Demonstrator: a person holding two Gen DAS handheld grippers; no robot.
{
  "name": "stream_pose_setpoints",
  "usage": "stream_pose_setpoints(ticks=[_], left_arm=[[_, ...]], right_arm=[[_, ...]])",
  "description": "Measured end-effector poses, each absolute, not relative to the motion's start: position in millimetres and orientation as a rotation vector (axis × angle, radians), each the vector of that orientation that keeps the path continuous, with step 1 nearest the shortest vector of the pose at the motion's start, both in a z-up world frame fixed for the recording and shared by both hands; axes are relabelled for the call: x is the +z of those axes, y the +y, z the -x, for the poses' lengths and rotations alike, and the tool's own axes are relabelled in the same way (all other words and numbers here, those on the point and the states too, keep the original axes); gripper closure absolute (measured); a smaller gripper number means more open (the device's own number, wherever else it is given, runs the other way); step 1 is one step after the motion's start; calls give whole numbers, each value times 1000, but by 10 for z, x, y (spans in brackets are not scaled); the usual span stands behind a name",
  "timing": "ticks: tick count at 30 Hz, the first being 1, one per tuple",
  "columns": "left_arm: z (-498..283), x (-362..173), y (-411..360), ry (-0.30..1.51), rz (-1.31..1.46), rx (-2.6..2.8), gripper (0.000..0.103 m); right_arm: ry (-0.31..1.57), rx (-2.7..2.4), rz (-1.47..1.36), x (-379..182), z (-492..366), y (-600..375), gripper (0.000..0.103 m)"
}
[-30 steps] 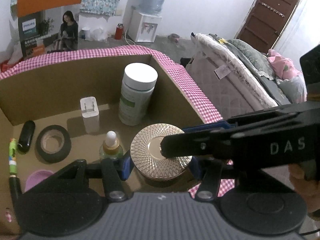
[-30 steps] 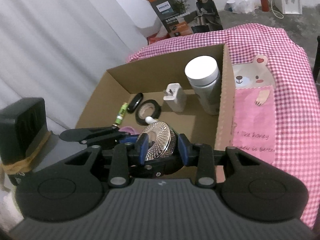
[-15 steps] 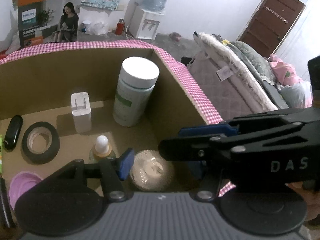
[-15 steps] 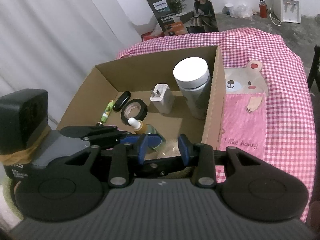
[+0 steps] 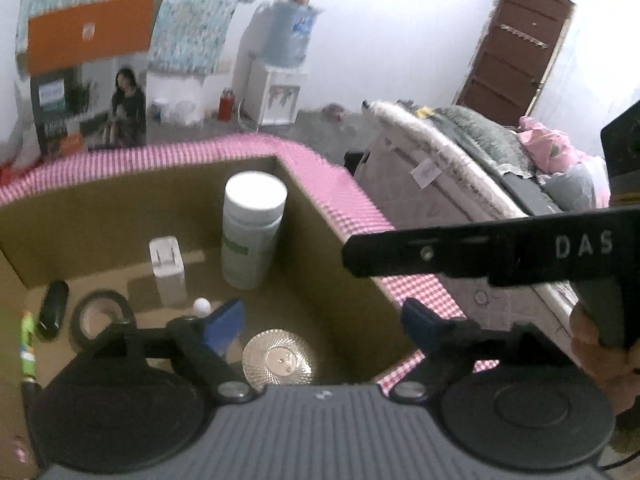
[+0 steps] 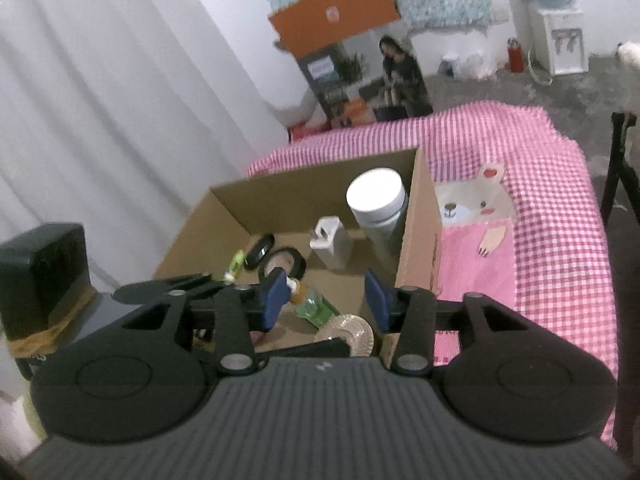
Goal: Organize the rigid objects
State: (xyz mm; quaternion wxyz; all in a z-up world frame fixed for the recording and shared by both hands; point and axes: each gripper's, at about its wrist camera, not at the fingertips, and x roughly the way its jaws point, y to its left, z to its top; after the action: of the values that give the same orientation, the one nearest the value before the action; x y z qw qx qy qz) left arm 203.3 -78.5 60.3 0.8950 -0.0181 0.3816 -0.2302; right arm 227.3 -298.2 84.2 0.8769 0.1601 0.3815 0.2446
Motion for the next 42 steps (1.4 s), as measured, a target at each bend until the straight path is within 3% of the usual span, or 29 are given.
stream_pose_setpoints(ticks=[4,6,11,22,36,42], left_arm=[[-1778,800,-753,706,-31,-475,0],[-1638,901,-746,666,-56,-466,0],[-1349,1097,-697,621,-100,-386,0],[-1025,1227,-610,558,-24,-161,0],[-1024,981,-202,632,4,-82,0],[-1062,813,-5,692,-14,13,0]], right_arm=[[707,463,-368,963,-1960,-3058,31],[664,432,-378,1007,-1794,-3080,15],[569,378,-417,1077,-1413,-3108,1],[497,253,-370,1190,-978,-2854,1],[503,-15,23,1142,-695,-2463,1],[579,79,-58,916,-825,-2363,1]])
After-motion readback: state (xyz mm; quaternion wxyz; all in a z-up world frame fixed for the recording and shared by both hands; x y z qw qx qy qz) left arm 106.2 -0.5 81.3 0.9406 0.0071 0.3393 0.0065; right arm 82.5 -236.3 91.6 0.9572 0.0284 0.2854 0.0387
